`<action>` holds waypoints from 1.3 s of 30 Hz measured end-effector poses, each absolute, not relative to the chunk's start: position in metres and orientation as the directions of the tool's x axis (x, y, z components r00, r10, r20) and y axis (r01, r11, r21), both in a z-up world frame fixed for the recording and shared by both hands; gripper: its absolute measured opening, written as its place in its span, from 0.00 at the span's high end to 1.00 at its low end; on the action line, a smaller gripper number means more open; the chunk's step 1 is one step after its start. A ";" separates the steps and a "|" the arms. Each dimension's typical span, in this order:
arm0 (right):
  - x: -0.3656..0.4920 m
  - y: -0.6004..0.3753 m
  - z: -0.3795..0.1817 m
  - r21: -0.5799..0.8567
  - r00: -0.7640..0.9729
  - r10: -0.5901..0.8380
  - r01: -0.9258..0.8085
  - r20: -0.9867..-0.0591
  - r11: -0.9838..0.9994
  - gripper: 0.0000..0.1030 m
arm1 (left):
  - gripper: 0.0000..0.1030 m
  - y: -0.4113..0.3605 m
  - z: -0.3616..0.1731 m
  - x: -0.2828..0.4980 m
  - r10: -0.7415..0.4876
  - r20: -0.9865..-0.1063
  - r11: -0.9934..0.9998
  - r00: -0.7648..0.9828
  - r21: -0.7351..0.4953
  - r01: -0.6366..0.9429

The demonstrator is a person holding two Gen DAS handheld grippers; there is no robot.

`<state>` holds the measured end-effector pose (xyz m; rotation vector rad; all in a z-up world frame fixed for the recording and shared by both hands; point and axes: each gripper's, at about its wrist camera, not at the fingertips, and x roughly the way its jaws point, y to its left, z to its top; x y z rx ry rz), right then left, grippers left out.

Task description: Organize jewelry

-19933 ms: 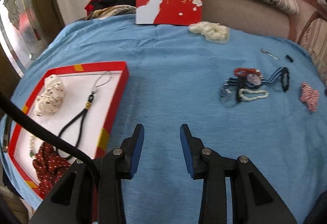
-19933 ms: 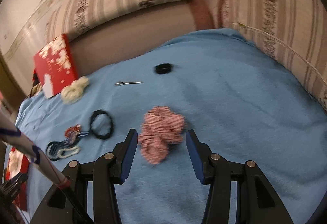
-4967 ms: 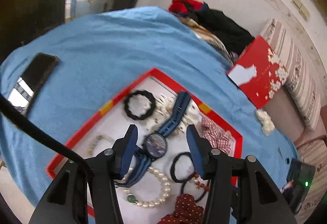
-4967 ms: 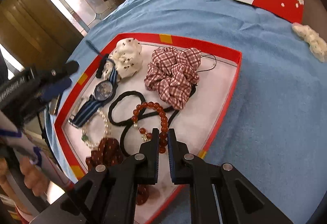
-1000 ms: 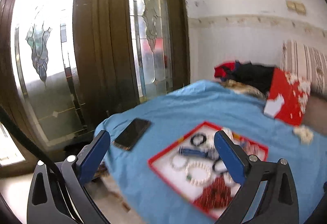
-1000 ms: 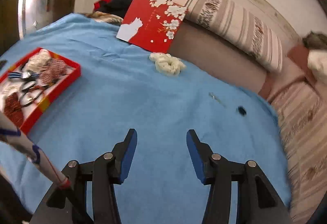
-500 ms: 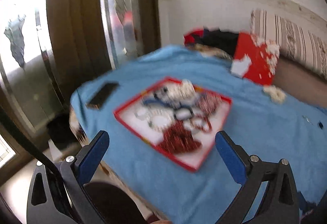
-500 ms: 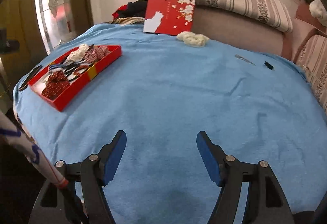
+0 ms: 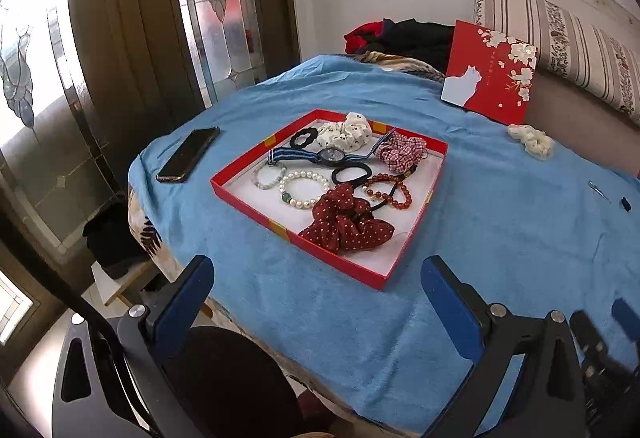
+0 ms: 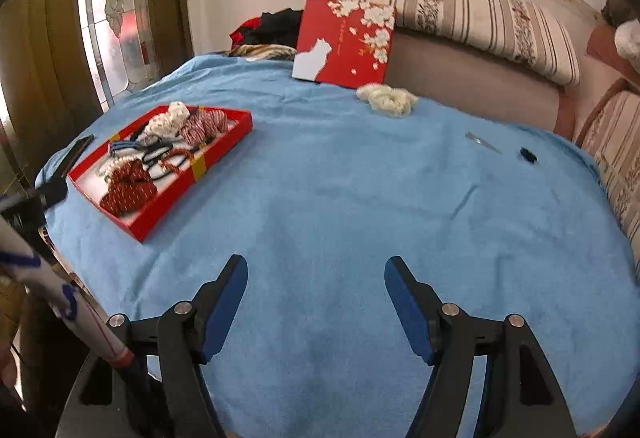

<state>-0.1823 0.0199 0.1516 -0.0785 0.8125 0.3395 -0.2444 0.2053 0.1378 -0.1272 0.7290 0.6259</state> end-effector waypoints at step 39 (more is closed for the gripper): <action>-0.172 0.091 0.160 0.040 0.576 0.275 -0.387 -0.769 0.921 0.27 | 0.00 0.248 0.113 -0.252 0.383 -0.754 0.828 0.534 0.024 -0.560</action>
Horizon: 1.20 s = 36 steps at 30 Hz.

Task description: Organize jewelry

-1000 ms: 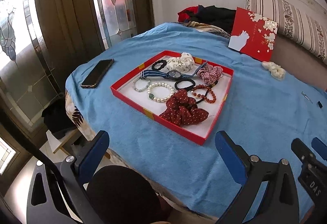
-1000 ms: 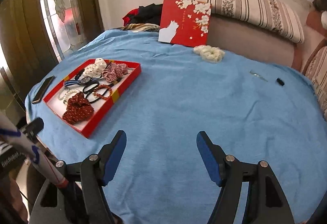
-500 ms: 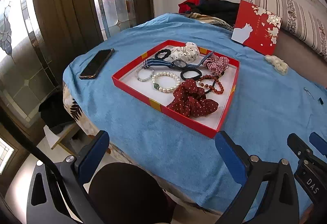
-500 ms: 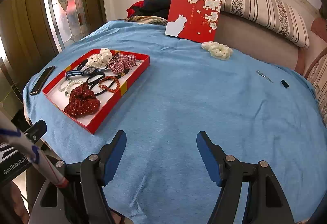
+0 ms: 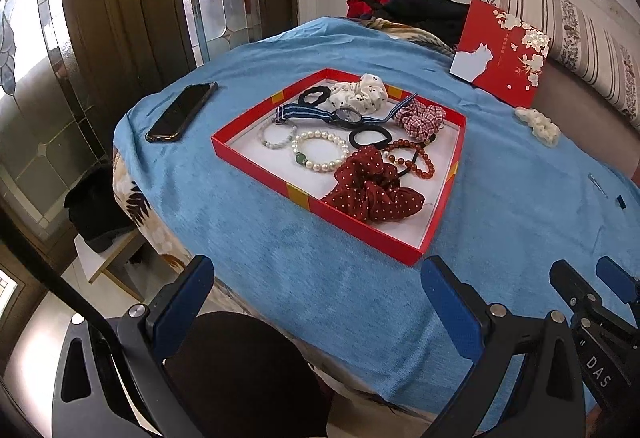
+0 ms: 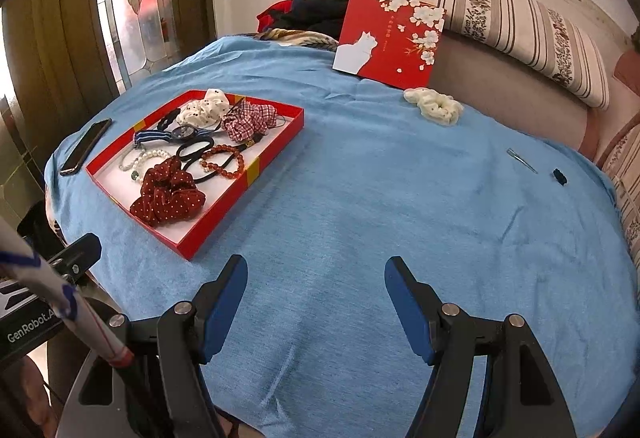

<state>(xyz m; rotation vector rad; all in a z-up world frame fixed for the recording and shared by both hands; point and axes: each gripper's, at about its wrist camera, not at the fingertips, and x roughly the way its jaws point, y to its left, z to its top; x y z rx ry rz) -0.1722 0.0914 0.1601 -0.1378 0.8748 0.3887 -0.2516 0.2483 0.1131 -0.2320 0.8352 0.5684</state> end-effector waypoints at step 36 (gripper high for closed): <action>-0.170 0.093 0.151 0.039 0.566 0.269 -0.385 -0.779 0.922 0.26 | 0.00 0.246 0.100 -0.247 0.344 -0.781 0.834 0.522 -0.002 -0.552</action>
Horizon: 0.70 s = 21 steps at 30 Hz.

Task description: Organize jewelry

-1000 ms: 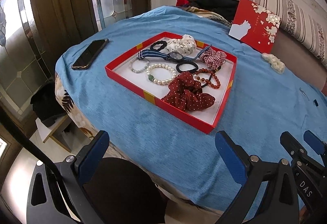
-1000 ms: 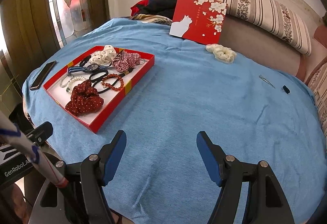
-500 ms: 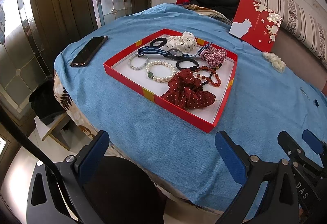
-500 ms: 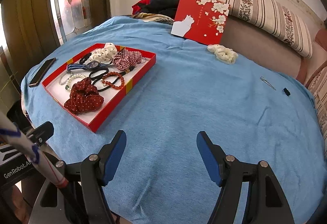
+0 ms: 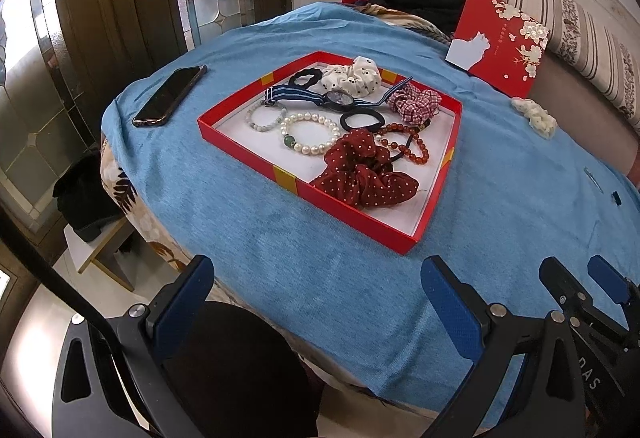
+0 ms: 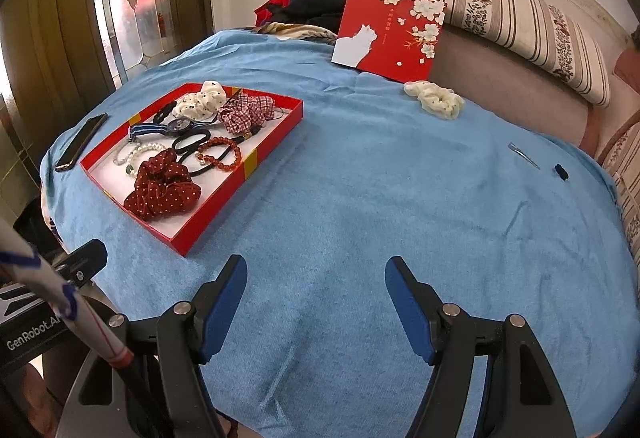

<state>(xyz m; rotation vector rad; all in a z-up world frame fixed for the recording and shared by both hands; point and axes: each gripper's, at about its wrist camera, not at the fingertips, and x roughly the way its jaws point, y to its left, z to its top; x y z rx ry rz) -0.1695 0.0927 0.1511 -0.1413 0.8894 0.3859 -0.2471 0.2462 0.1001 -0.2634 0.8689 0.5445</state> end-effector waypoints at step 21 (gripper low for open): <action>-0.174 0.102 0.151 0.045 0.564 0.285 -0.400 -0.775 0.915 0.25 | 0.00 0.254 0.098 -0.247 0.327 -0.799 0.828 0.504 -0.016 -0.561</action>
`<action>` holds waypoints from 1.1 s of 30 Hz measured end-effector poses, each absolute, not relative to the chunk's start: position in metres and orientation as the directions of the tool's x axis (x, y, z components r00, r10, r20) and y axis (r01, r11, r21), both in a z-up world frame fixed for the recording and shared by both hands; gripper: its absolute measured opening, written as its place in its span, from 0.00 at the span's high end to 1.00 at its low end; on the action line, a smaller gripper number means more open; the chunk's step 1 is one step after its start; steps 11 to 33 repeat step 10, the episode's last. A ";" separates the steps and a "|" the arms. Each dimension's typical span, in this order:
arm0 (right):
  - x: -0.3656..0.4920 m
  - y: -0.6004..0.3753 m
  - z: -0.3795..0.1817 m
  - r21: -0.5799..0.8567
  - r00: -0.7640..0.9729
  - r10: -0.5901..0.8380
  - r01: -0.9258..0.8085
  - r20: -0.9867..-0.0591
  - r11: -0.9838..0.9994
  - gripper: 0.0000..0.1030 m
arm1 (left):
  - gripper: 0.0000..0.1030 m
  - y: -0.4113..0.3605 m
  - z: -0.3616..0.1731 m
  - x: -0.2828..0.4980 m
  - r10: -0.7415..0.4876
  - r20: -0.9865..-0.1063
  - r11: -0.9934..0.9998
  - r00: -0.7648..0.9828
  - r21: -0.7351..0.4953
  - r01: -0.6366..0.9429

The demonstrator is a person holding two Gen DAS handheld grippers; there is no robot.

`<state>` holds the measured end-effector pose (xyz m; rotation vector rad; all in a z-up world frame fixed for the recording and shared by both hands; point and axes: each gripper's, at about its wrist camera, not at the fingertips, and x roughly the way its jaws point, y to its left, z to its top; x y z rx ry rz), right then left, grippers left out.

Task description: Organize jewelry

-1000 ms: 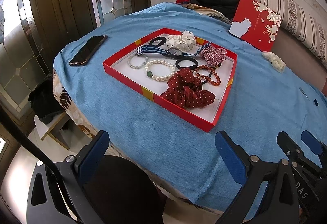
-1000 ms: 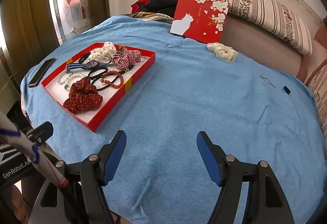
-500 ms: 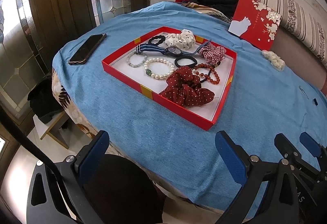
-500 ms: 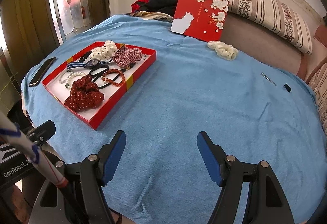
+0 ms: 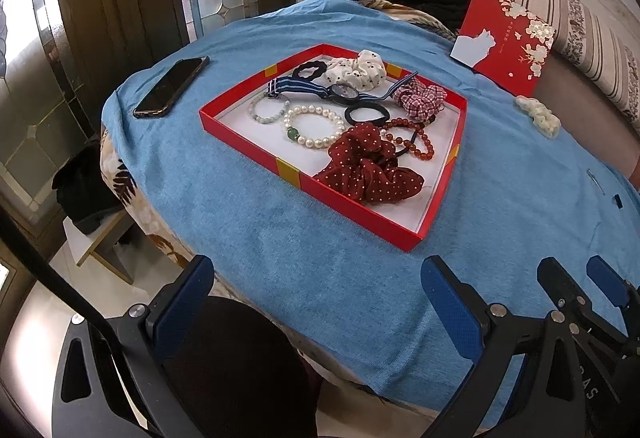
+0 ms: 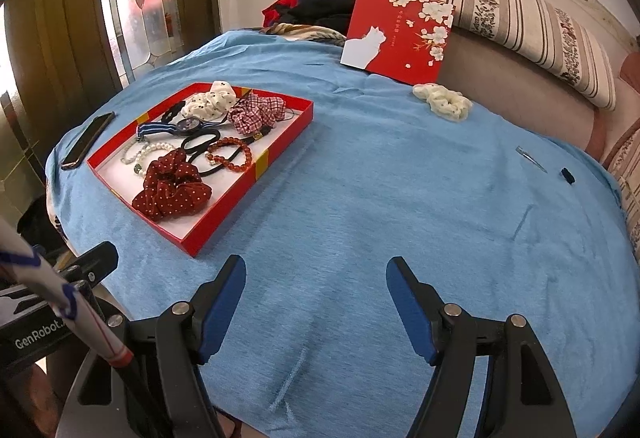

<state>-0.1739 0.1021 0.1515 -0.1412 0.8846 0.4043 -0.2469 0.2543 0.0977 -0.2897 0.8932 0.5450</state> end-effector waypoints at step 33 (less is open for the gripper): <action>-0.172 0.080 0.151 0.099 0.566 0.319 -0.384 -0.760 0.918 0.24 | 0.00 0.242 0.114 -0.246 0.374 -0.775 0.829 0.509 0.033 -0.558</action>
